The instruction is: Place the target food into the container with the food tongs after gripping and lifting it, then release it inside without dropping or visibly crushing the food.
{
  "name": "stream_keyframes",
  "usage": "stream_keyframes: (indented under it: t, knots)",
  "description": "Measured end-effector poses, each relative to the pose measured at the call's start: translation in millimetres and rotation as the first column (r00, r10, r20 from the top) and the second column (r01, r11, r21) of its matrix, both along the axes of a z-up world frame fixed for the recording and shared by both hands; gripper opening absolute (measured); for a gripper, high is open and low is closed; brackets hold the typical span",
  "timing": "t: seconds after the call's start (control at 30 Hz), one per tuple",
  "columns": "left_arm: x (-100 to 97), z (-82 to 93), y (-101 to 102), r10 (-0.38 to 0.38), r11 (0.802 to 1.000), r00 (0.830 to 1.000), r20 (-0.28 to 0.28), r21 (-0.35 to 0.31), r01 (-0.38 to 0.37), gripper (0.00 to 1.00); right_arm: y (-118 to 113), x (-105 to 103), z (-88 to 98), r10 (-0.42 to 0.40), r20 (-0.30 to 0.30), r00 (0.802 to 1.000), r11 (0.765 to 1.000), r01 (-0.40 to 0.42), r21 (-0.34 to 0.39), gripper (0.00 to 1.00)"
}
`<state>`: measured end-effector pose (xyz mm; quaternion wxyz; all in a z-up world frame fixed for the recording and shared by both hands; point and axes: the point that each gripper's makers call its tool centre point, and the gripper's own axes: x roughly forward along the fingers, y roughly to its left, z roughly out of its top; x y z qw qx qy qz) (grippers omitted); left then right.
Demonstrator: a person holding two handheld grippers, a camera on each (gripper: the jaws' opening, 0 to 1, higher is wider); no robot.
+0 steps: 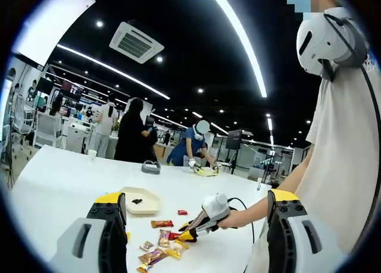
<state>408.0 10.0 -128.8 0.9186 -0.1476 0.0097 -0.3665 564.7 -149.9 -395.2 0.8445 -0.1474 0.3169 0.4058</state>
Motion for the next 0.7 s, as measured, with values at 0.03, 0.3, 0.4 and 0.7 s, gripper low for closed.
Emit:
stream_keyframes:
  t: [0.03, 0.3, 0.4, 0.7]
  knots:
    - [-1.9, 0.5, 2.8, 0.007, 1.000, 1.000, 0.003, -0.002, -0.007, 0.99, -0.7, -0.6, 0.0, 0.000, -0.002, 1.000, 1.000, 0.000, -0.006, 0.22]
    - [-6.6, -7.9, 10.6, 0.037, 0.999, 0.999, -0.009, -0.022, -0.037, 0.99, -11.7, 19.0, 41.3, -0.110, 0.028, 0.994, 0.987, 0.105, 0.124, 0.22]
    - [-6.6, -10.5, 10.5, 0.035, 0.999, 0.999, -0.020, -0.020, -0.035, 0.99, -16.7, 25.4, 56.2, -0.126, 0.059, 0.990, 0.983, 0.117, 0.142, 0.22]
    - [-7.6, -8.8, 14.7, 0.037, 0.999, 0.999, -0.015, -0.007, -0.037, 0.99, -20.5, 29.7, 89.3, -0.121, 0.146, 0.982, 0.987, 0.103, 0.124, 0.22]
